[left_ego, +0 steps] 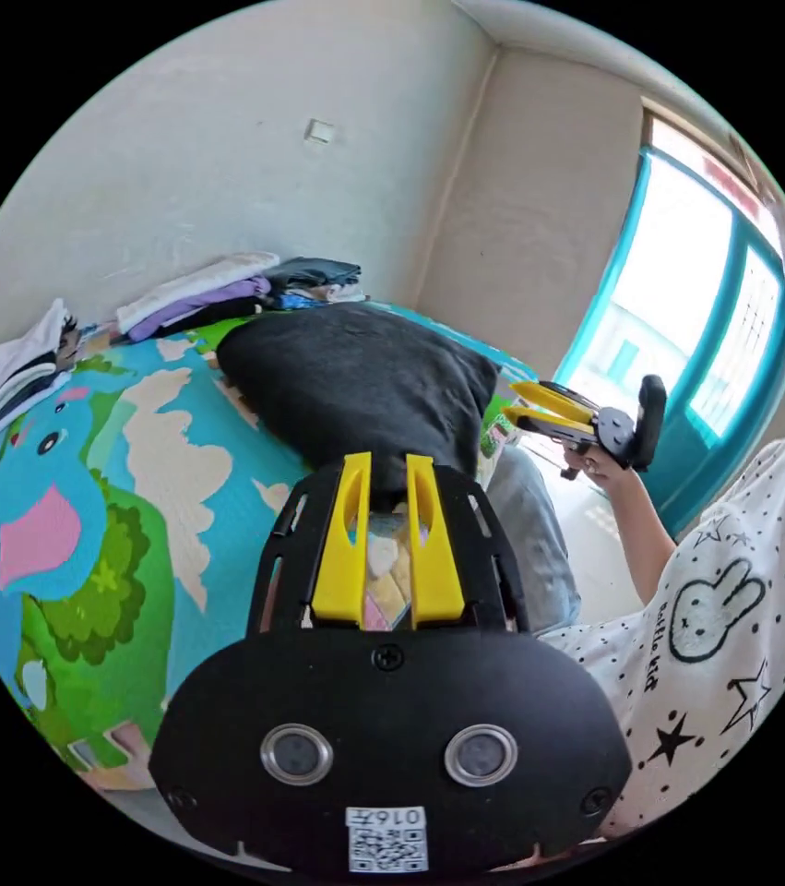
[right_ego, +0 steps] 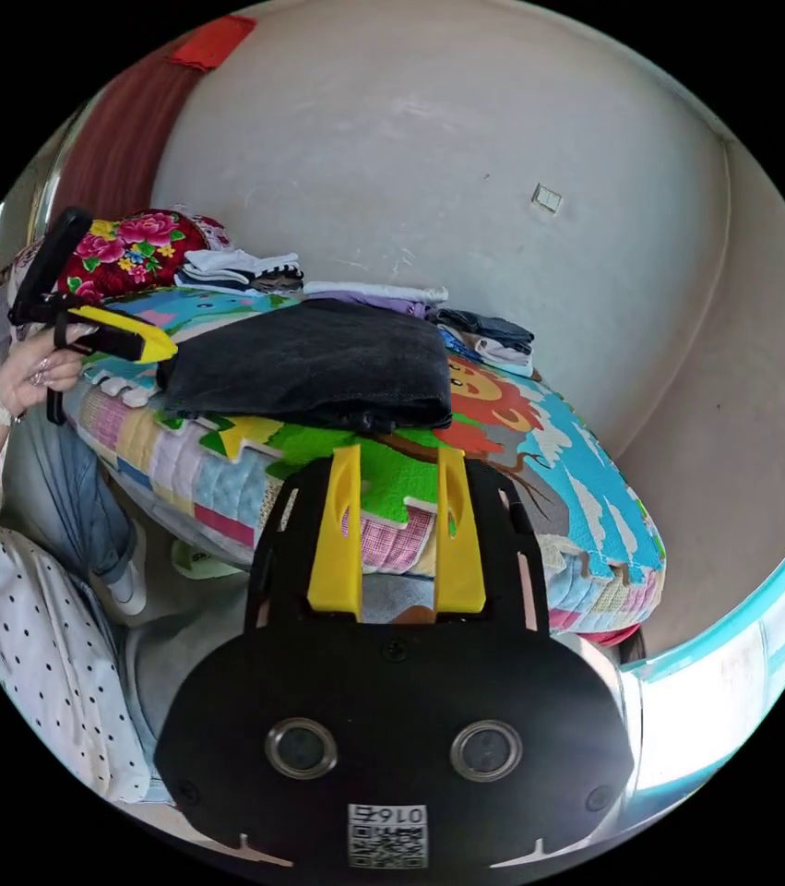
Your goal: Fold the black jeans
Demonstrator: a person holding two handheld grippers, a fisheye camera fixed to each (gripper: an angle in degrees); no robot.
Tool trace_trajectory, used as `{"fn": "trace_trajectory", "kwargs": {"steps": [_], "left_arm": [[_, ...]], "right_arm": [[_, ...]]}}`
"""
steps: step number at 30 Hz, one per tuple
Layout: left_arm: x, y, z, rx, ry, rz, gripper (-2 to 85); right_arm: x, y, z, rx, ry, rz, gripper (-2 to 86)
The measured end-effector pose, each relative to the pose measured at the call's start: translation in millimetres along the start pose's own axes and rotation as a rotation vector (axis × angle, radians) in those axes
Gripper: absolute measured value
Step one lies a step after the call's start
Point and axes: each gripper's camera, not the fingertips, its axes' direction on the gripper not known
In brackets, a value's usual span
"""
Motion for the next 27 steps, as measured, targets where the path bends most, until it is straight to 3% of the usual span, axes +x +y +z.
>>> {"fn": "trace_trajectory", "kwargs": {"steps": [3, 8, 13, 21, 24, 27], "left_arm": [[-32, 2, 21, -0.156, 0.096, -0.073, 13.3], [-54, 6, 54, -0.146, 0.369, -0.100, 14.6], [-75, 10, 67, -0.140, 0.322, -0.178, 8.4], [-105, -10, 46, 0.010, 0.549, -0.247, 3.2], [-106, -20, 39, 0.024, 0.584, -0.244, 3.0], [-101, -18, 32, 0.021, 0.582, -0.251, 3.3]], "right_arm": [[-29, -9, -8, 0.065, 0.020, -0.056, 12.2], [-88, -32, -13, 0.153, 0.005, -0.235, 13.5], [-137, -40, -12, 0.146, 0.081, -0.357, 13.9], [-202, -53, -17, 0.225, 0.080, -0.493, 16.0], [-228, -70, -5, 0.231, 0.196, -0.558, 18.8], [-248, -82, 32, 0.159, 0.452, -0.645, 21.2]]}}
